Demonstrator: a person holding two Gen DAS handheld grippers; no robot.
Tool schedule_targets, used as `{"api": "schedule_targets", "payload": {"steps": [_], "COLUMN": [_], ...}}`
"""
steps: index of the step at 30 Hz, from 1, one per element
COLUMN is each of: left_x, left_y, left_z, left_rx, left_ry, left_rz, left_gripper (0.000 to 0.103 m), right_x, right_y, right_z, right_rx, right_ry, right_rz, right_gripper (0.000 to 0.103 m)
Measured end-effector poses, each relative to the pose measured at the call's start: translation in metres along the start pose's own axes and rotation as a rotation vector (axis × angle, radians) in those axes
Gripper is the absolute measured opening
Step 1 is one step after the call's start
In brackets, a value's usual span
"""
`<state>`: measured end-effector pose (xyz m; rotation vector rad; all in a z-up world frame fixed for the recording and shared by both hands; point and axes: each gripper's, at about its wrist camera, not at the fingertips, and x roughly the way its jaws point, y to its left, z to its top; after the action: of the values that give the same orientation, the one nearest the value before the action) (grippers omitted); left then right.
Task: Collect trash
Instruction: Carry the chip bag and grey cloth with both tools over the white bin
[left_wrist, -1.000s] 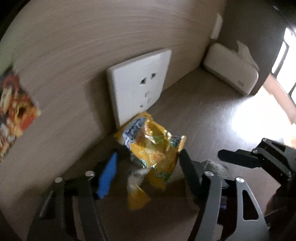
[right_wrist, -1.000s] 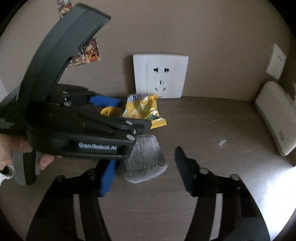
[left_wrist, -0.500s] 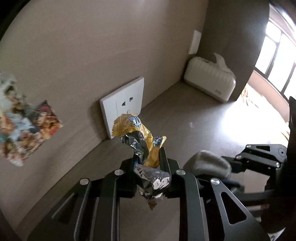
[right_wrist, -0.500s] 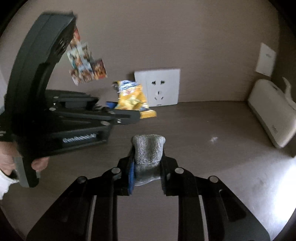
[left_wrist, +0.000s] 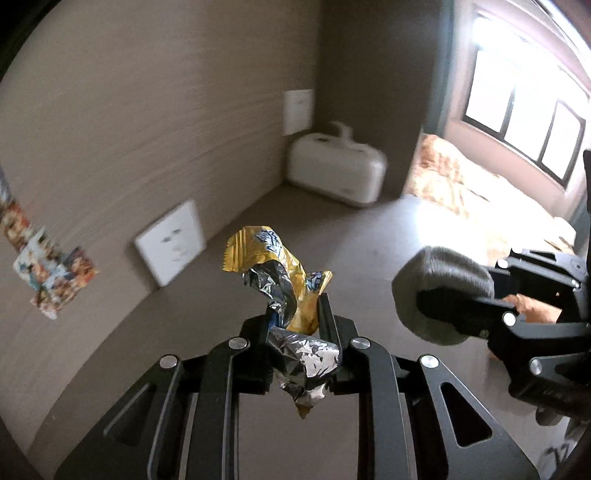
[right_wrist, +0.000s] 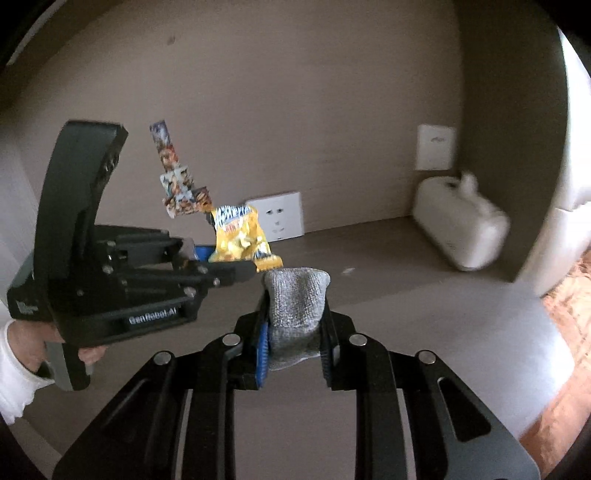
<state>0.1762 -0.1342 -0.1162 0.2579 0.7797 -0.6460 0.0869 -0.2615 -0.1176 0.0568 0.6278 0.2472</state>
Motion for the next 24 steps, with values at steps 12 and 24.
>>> {"api": "schedule_targets", "payload": {"steps": [12, 24], "left_x": [-0.021, -0.01], "left_y": [-0.158, -0.272], "left_z": [-0.01, -0.038], "left_rx": [0.155, 0.298], "left_ry": [-0.008, 0.052], "left_rz": [-0.171, -0.295], "left_gripper": [0.02, 0.02], "right_x": [-0.137, -0.203], "right_y": [-0.054, -0.095], "right_z": [-0.064, -0.134], "right_rx": [0.092, 0.215], "right_ry": [-0.024, -0.002], "right_rz": [-0.19, -0.316], "right_gripper": [0.023, 0.023]}}
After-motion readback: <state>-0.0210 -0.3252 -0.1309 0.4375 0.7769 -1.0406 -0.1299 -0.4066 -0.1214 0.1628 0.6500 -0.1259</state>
